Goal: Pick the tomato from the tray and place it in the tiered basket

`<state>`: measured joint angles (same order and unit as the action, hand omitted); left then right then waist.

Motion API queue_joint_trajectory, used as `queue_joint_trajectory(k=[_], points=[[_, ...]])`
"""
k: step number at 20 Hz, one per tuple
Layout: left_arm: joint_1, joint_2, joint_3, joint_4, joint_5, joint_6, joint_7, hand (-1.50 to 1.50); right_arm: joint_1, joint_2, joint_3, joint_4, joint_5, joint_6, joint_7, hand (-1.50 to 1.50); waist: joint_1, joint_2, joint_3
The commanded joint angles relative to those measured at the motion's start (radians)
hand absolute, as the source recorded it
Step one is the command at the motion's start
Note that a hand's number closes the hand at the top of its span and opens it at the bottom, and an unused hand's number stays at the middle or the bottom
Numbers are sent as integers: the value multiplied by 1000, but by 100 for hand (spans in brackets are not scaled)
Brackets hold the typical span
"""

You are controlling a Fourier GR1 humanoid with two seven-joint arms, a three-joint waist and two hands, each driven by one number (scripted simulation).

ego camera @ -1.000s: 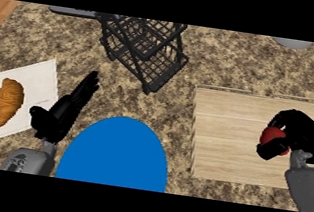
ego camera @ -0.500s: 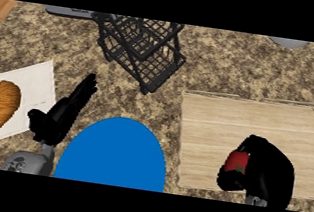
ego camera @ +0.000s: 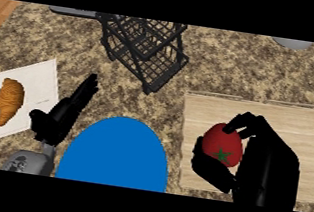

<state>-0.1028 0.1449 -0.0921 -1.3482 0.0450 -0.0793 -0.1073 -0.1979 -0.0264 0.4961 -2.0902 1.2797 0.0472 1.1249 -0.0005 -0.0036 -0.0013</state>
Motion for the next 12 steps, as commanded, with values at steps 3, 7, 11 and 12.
queue_joint_trajectory(k=[3,7,11,12], points=[[-40,-53,-30,-34,-20,38,56,0,-349,25,7,48,-32,110,292,150,17,2,0],[-32,1,1,9,1,-22,18,0,-568,26,-127,142,-130,140,319,150,32,2,-2],[-43,-19,-14,5,-22,4,26,0,-733,26,-245,319,-184,108,298,150,36,5,-2],[-72,-13,4,-7,2,-4,57,0,-767,26,-278,410,-198,58,254,150,44,9,-1]])
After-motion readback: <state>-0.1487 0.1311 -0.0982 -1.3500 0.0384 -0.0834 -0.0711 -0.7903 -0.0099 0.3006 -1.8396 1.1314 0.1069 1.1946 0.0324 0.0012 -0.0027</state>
